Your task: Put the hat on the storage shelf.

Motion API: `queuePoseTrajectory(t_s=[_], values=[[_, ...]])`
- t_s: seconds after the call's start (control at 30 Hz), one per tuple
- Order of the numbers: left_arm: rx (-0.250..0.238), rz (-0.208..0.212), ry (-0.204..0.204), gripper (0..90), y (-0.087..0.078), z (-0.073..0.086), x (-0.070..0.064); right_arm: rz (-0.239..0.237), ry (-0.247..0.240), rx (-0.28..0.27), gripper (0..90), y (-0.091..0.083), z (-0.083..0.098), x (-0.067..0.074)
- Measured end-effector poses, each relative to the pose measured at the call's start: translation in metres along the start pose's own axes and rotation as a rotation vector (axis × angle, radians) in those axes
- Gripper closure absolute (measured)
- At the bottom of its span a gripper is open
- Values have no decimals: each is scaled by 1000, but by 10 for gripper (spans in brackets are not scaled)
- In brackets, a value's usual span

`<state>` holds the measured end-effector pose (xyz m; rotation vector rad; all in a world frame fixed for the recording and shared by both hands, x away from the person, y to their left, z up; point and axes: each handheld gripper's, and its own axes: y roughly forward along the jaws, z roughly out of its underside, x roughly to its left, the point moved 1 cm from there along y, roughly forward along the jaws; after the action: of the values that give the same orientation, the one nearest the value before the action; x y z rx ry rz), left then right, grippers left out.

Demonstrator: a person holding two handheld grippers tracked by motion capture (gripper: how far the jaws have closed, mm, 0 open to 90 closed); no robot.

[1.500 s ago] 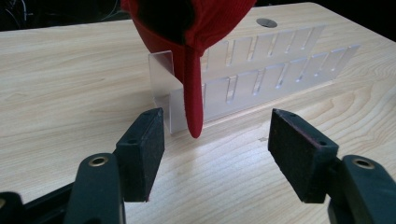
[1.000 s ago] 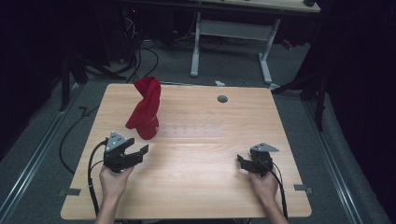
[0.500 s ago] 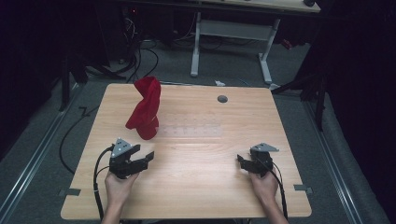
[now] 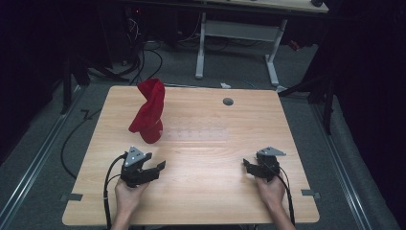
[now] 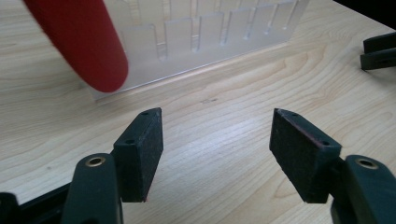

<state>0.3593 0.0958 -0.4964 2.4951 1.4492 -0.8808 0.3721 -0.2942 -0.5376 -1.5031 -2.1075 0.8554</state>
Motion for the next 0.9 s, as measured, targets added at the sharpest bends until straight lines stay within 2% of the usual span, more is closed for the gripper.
queuePoseTrajectory(t_s=[0.13, 0.27, 0.47, 0.7, 0.9], values=[[18, 0, 4, 352, 4, 5, -1, 0, 0, 0, 369, 0, 0, 0], [36, 7, -11, 346, 7, 9, -2, 0, 0, 0, 369, 0, 0, 0], [63, -1, 8, 346, 15, 19, -2, 0, 1, 0, 369, 0, 0, 0], [88, -25, 33, 341, 24, 30, 0, 0, 0, 0, 369, 0, 0, 0], [89, -57, 55, 338, 31, 36, 4, 0, 0, 0, 369, 0, 0, 0]])
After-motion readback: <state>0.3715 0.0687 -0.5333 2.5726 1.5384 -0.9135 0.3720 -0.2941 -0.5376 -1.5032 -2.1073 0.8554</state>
